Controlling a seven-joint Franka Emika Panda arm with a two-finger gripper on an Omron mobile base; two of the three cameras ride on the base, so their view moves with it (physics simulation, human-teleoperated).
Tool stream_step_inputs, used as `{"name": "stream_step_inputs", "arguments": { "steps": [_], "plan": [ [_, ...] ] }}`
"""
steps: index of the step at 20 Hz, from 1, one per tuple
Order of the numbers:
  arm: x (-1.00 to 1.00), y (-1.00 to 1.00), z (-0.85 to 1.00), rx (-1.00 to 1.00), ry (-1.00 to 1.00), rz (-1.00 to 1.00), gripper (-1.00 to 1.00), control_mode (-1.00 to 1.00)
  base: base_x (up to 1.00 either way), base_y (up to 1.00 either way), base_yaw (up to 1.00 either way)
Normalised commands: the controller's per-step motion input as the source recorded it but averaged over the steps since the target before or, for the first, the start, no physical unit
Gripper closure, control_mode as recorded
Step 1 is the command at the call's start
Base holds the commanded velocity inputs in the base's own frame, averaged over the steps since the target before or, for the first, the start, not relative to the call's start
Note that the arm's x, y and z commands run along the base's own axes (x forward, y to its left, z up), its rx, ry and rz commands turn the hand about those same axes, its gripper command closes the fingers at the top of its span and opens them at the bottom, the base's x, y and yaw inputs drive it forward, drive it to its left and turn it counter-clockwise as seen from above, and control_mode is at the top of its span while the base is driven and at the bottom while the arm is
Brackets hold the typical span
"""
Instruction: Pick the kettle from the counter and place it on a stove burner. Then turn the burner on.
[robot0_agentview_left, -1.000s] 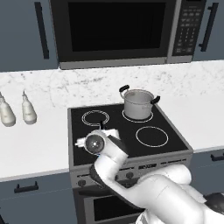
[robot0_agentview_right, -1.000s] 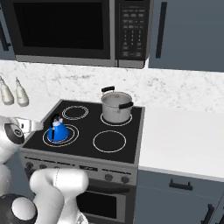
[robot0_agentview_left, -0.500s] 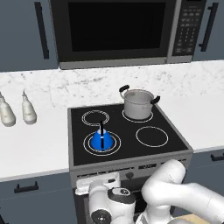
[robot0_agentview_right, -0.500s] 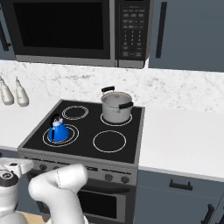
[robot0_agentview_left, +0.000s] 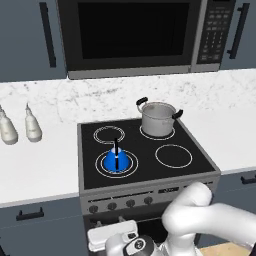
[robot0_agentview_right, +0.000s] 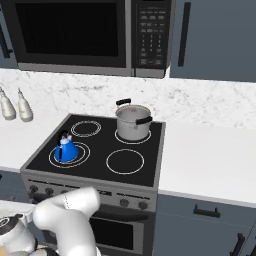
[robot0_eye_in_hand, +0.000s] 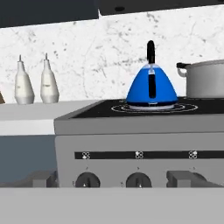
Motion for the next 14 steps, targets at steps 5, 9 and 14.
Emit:
{"name": "stream_step_inputs", "arguments": {
  "steps": [5,9,14],
  "plan": [
    [0.46,0.66,-0.18,0.00,0.00,-0.05,-1.00,-1.00,0.00,0.00,0.00],
    [0.21,0.26,-0.25,0.00,0.00,0.00,-1.00,-1.00,0.00,0.00,0.00],
    [0.04,0.09,-0.54,0.00,0.00,0.00,-1.00,-1.00,0.00,0.00,0.00]
  ]
}}
